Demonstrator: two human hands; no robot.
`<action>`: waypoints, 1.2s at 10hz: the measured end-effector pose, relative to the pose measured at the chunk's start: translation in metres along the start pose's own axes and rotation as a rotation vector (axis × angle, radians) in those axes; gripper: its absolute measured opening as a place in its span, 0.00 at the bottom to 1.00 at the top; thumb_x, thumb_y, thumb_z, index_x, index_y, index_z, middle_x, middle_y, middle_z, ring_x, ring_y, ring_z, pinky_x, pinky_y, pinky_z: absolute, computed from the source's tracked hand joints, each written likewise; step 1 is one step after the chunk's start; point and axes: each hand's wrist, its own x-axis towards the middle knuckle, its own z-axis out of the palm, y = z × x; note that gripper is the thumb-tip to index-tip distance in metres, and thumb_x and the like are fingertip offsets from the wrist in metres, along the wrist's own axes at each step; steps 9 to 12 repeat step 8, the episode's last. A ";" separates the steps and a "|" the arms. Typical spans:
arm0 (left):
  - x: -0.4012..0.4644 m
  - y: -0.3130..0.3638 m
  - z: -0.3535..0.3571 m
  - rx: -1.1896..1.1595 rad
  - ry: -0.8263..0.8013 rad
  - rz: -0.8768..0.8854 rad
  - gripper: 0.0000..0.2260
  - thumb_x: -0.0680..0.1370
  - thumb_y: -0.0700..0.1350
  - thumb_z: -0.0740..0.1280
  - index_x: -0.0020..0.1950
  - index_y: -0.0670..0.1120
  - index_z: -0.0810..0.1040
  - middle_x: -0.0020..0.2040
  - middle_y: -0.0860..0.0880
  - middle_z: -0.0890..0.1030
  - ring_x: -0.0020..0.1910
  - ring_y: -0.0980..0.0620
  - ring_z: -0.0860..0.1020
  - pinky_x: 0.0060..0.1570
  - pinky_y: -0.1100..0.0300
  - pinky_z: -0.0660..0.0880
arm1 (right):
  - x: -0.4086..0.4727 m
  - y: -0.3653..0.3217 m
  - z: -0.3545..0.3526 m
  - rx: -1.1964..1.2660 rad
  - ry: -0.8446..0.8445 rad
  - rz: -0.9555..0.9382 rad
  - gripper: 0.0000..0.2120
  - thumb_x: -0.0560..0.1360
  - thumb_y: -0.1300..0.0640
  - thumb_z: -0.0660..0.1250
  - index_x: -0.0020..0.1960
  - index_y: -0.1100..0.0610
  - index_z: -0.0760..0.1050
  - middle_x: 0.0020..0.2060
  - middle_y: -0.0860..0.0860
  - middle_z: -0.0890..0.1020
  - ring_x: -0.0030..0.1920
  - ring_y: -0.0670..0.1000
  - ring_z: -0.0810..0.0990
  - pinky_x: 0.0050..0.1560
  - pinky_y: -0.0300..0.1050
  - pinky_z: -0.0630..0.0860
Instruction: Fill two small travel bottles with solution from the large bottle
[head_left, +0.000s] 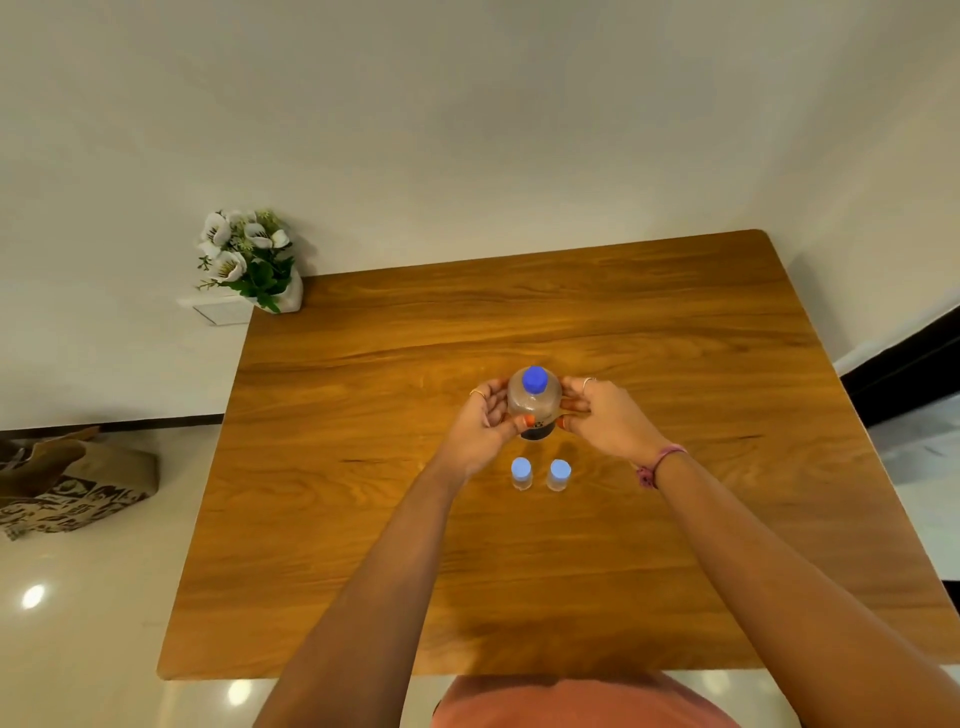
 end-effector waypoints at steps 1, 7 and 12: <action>0.001 -0.002 0.000 0.001 -0.005 -0.004 0.27 0.74 0.32 0.68 0.70 0.40 0.61 0.69 0.44 0.72 0.67 0.51 0.72 0.65 0.56 0.71 | 0.002 0.003 0.002 -0.016 -0.005 0.010 0.28 0.74 0.70 0.64 0.72 0.61 0.63 0.66 0.54 0.73 0.64 0.51 0.74 0.61 0.39 0.70; 0.003 0.002 -0.011 0.133 -0.095 -0.038 0.38 0.74 0.31 0.68 0.77 0.43 0.50 0.77 0.47 0.60 0.74 0.52 0.61 0.72 0.52 0.63 | 0.000 0.007 0.004 -0.027 -0.038 0.015 0.26 0.75 0.69 0.62 0.72 0.60 0.62 0.69 0.54 0.71 0.66 0.52 0.72 0.66 0.46 0.70; 0.004 0.004 -0.013 0.226 -0.113 0.025 0.37 0.75 0.29 0.65 0.77 0.43 0.48 0.78 0.47 0.56 0.76 0.51 0.57 0.73 0.52 0.60 | 0.003 0.008 -0.002 -0.097 0.065 0.003 0.25 0.77 0.67 0.61 0.72 0.59 0.62 0.69 0.54 0.70 0.66 0.53 0.72 0.63 0.43 0.69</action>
